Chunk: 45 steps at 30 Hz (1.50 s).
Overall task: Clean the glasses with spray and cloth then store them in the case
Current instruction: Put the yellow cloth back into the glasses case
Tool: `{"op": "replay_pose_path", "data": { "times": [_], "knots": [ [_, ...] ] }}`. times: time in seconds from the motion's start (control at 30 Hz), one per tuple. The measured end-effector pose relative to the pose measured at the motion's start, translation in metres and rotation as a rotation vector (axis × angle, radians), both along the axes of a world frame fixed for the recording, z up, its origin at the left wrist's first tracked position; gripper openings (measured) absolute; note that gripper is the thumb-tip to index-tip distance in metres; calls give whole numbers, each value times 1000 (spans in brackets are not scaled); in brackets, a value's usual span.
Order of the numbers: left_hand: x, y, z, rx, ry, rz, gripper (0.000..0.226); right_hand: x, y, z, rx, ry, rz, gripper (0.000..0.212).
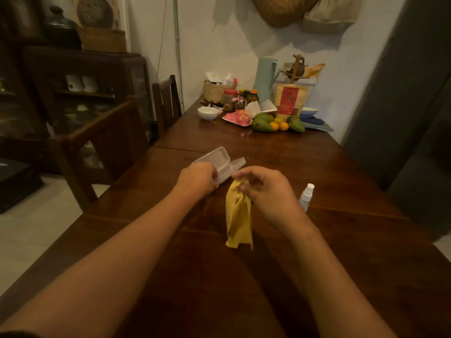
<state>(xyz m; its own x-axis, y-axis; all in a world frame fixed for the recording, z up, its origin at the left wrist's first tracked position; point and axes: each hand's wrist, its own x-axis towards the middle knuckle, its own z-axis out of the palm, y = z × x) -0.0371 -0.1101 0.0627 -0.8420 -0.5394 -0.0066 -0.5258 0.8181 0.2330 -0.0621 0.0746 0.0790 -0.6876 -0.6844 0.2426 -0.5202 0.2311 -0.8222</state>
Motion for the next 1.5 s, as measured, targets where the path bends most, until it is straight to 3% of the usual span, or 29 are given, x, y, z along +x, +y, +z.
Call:
{"op": "replay_pose_path", "data": {
  "times": [0.37, 0.53, 0.7, 0.83, 1.0, 1.37, 1.5],
  "knots": [
    [27, 22, -9, -57, -281, -173, 28, -5, 13, 14, -184, -129, -8, 27],
    [32, 30, -6, -97, -565, -240, 36, -2, 15, 22, -241, -162, -26, 26],
    [56, 27, -19, -167, -383, -329, 29, 0, 12, 20, -365, -234, -63, 24],
    [64, 31, -19, -170, -400, -286, 33, -3, 7, 10, -409, -293, -102, 24],
    [81, 24, -35, -207, -137, -334, 25, -16, 5, -20, -177, -226, -93, 22],
    [85, 22, -42, -218, -33, -339, 25, -32, 7, -44, 409, 116, -91, 26],
    [86, 22, -42, -212, -20, -345, 25, -21, 5, -30, 546, 371, -177, 34]
  ]
}}
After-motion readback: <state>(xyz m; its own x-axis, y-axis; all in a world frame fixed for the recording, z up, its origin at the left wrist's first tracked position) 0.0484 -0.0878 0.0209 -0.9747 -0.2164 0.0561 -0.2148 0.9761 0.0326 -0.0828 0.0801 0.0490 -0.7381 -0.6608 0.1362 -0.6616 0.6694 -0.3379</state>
